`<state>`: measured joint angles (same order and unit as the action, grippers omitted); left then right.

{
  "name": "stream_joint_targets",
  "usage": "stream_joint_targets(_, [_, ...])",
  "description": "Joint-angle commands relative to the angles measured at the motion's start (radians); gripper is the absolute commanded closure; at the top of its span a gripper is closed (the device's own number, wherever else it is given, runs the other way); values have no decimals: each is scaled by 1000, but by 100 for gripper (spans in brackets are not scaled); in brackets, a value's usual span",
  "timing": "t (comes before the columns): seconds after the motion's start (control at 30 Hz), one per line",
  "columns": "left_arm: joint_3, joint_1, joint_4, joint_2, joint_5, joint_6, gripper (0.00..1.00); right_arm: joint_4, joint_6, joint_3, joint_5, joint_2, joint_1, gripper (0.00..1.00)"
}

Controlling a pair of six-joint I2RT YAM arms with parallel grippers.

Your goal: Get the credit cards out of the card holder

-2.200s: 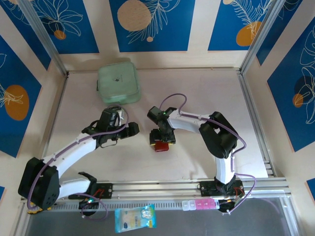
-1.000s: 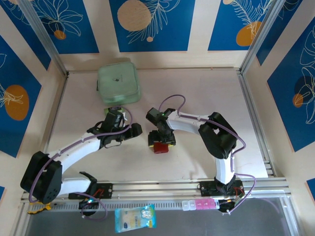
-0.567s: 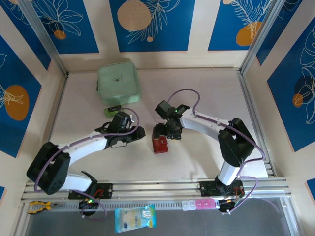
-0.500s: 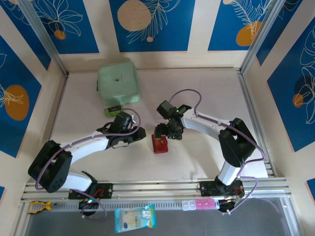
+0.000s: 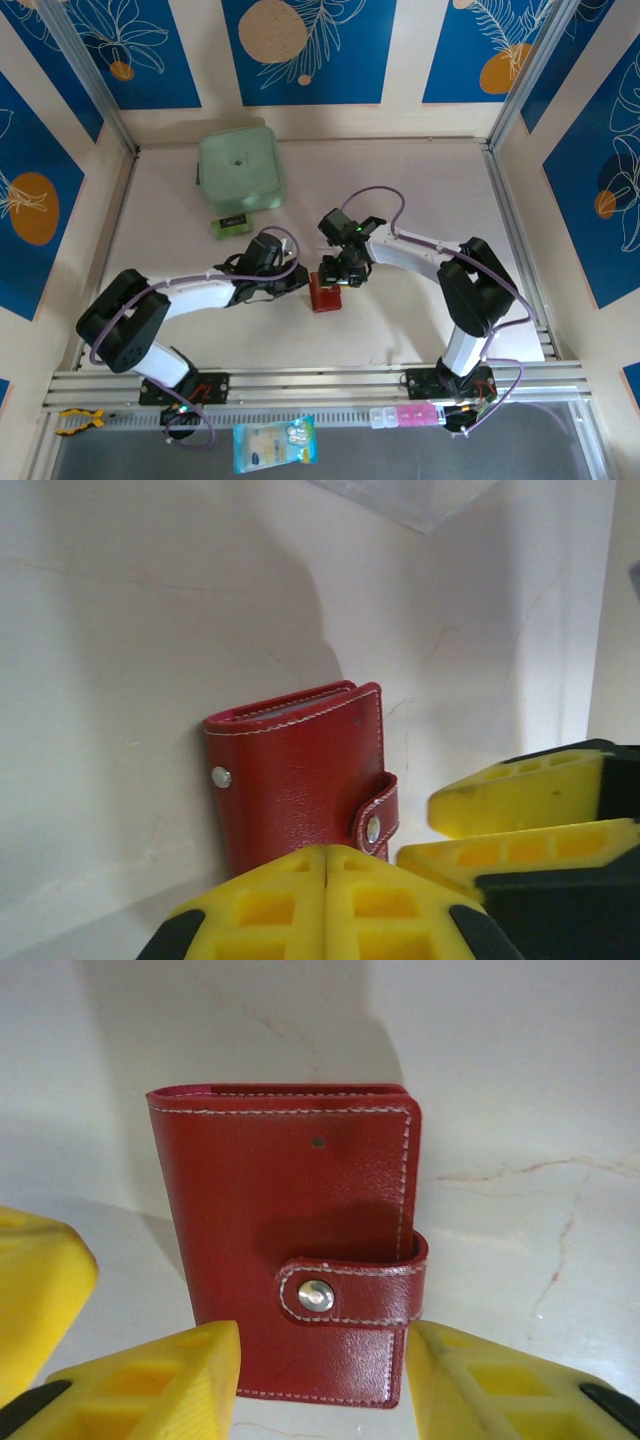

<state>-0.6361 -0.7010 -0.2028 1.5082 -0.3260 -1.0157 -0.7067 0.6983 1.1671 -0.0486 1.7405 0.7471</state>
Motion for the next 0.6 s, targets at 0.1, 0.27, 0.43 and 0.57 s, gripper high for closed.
stream_joint_targets(0.1, [18, -16, -47, 55, -34, -37, 100, -52, -43, 70, -12, 64, 26, 57])
stream_joint_targets(0.27, [20, -17, -49, 84, -35, -35, 100, -73, -54, 87, -32, 95, 32, 58])
stream_joint_targets(0.43, [18, -15, -45, 91, -32, -37, 100, -94, -60, 93, -70, 126, 42, 58])
stream_joint_targets(0.57, [8, -16, -44, 103, -43, -37, 100, -120, -66, 109, -105, 152, 55, 60])
